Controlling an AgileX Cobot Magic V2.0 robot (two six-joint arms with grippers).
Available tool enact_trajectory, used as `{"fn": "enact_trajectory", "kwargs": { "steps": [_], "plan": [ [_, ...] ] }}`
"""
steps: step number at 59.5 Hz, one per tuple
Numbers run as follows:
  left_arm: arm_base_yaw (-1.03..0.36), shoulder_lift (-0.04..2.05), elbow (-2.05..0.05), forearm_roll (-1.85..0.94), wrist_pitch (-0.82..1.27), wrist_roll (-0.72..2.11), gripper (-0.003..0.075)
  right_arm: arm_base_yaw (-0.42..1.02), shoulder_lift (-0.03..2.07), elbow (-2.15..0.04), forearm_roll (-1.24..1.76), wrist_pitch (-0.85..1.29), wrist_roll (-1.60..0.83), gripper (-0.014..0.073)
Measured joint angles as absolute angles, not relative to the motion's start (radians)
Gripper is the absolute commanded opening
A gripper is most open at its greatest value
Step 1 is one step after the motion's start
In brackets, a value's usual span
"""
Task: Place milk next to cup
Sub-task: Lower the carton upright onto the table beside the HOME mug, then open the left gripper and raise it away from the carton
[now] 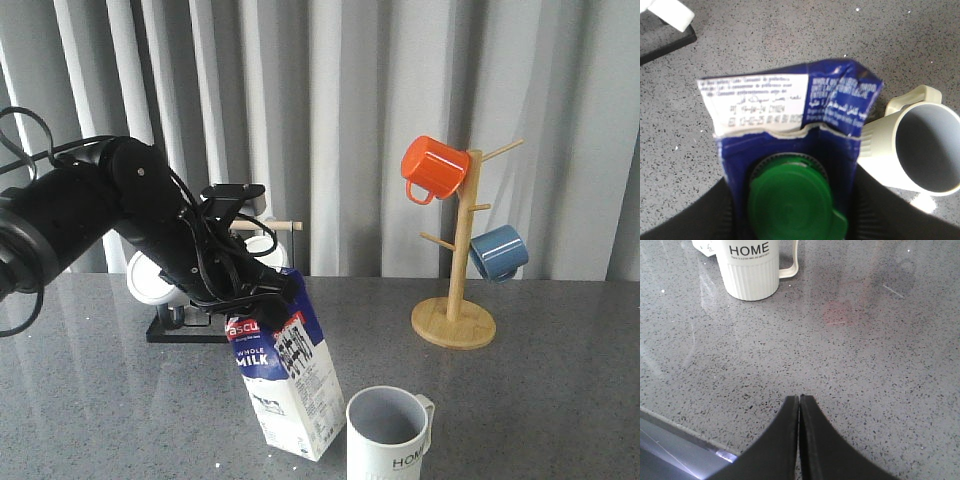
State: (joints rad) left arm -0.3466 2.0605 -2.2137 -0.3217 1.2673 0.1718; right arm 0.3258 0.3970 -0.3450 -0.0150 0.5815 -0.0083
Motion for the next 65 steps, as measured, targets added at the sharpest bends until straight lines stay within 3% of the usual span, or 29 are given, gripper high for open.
{"fn": "enact_trajectory", "kwargs": {
  "steps": [13,65],
  "plan": [
    [-0.347,2.060,-2.214,-0.322,1.267,0.171,0.0435,0.326,0.397,-0.345,-0.015,0.581,-0.008,-0.0011],
    [-0.347,2.054,-2.214,-0.349,1.266,0.169,0.0438,0.326,0.397,-0.345,-0.015,0.581,-0.008,-0.0011]
  ]
}}
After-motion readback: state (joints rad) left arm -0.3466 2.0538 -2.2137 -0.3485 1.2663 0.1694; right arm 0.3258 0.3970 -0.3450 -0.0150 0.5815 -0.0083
